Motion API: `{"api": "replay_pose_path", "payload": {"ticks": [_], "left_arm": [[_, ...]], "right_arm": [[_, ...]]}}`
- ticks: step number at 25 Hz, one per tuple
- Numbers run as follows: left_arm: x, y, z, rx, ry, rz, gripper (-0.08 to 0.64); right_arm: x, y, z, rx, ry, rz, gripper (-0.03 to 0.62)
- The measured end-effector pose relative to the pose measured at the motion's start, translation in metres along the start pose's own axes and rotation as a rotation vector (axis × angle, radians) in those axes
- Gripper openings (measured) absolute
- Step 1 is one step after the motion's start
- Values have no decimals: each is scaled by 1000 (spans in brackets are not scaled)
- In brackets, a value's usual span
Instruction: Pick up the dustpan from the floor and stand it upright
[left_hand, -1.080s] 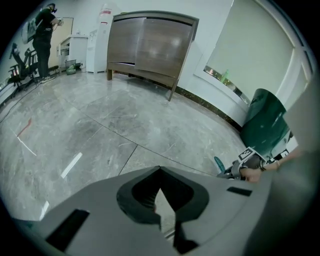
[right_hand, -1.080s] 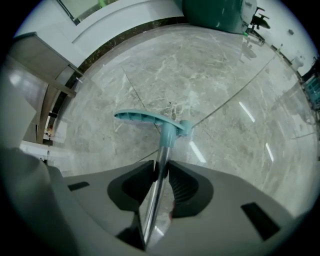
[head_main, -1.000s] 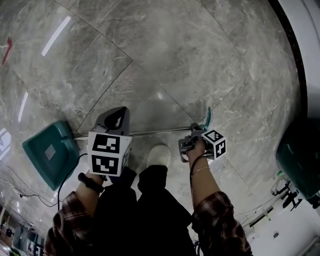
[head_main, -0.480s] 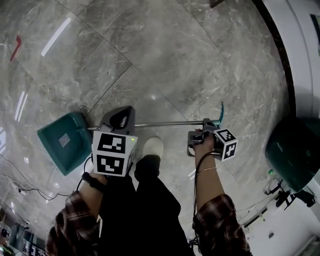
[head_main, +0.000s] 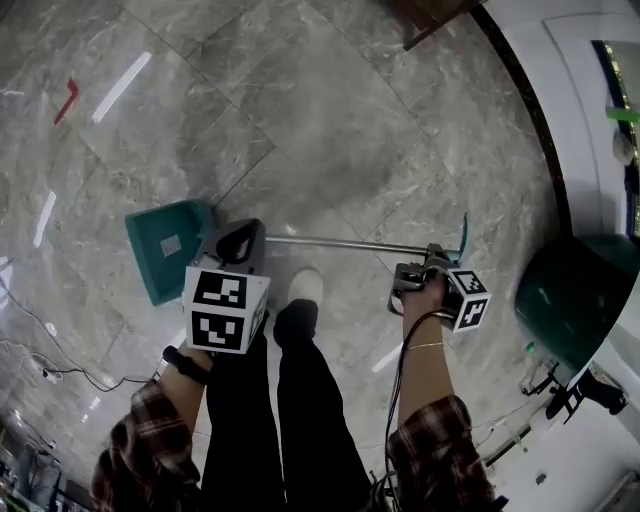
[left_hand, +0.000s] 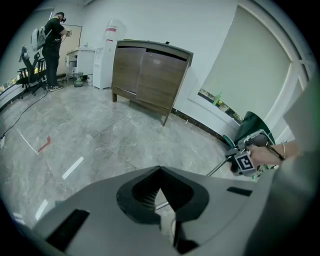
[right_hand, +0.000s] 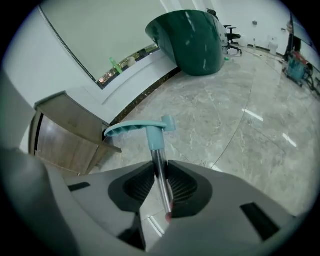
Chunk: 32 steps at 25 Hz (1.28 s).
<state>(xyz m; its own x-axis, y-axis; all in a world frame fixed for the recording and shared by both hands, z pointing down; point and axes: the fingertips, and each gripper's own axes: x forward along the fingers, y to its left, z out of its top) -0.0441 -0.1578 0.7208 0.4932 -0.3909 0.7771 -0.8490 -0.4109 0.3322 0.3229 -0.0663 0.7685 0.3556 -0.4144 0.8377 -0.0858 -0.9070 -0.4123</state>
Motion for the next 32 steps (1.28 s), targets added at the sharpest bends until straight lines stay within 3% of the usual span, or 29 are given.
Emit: {"api": "replay_pose_path", "payload": {"ticks": [6,13,21,28,32], "left_arm": [[-54,-8,23,-22,-36,21,1],[-109,-21,54,-86,-112,50,2],[-159,-47,93,-148,-199,82,1],[-202,-55,106,-191,-248,100,2],[-220,-52,103,-215,-267,114,2]], "right_arm": [[-61,37,38,24,-71,66,92],[-133,99,62,-53,-96,175,98],[-190,154,38,-265,-43,273,100],[-239,205,-33,-620,-5,421,100],[-260,218,-69,-755,18,484,100]]}}
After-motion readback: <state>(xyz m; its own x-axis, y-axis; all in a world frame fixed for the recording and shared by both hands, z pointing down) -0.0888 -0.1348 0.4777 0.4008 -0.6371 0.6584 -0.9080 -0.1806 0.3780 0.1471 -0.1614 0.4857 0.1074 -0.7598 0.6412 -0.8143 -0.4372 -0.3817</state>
